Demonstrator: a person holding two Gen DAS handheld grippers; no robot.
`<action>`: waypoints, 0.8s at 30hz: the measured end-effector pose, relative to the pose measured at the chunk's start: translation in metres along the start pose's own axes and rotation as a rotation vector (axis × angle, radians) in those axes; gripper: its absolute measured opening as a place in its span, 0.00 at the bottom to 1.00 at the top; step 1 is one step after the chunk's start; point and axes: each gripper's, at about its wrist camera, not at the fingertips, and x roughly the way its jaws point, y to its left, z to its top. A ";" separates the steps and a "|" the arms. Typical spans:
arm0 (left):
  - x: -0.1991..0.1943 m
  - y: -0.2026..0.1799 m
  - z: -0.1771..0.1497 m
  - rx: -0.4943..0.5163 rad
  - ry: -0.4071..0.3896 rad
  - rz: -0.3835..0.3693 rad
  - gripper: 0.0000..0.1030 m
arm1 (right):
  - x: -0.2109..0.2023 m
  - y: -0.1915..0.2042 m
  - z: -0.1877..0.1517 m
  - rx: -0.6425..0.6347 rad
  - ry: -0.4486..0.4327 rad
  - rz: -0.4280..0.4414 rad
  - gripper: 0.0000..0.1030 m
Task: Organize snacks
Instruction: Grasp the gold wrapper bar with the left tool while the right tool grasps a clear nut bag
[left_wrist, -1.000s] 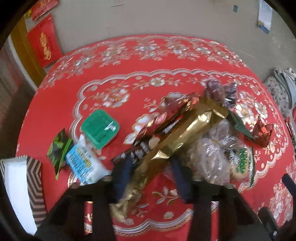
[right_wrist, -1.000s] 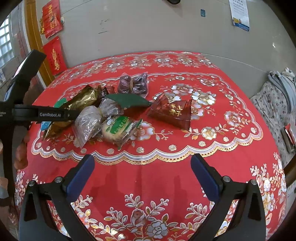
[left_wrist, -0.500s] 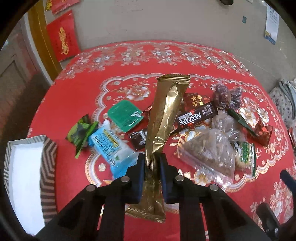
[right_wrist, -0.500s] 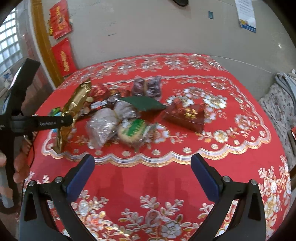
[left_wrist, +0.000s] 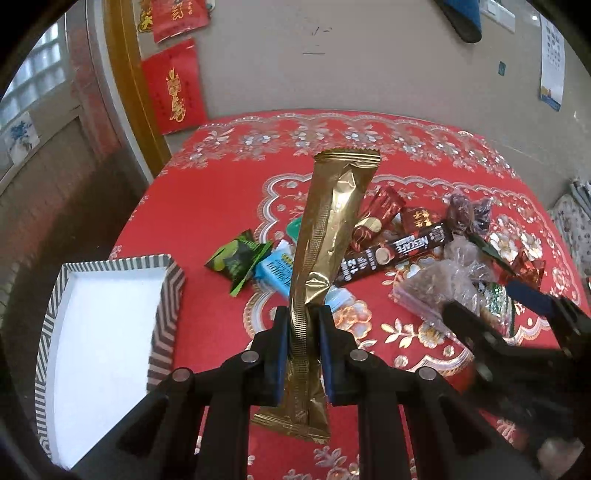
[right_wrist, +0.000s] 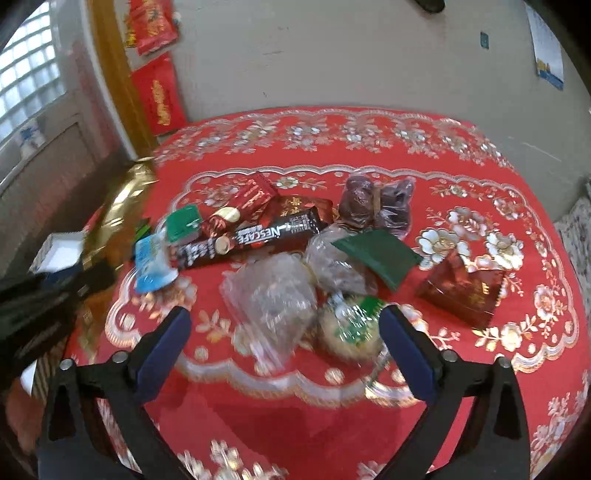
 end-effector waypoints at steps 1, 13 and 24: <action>0.001 0.001 -0.001 -0.001 0.004 -0.002 0.15 | 0.007 0.003 0.002 0.002 0.012 -0.019 0.95; 0.008 0.010 -0.012 -0.011 0.040 -0.043 0.15 | 0.043 0.017 0.011 -0.064 0.036 -0.216 0.65; -0.002 0.008 -0.023 -0.011 0.024 -0.037 0.15 | -0.005 0.013 -0.018 -0.115 -0.049 -0.012 0.37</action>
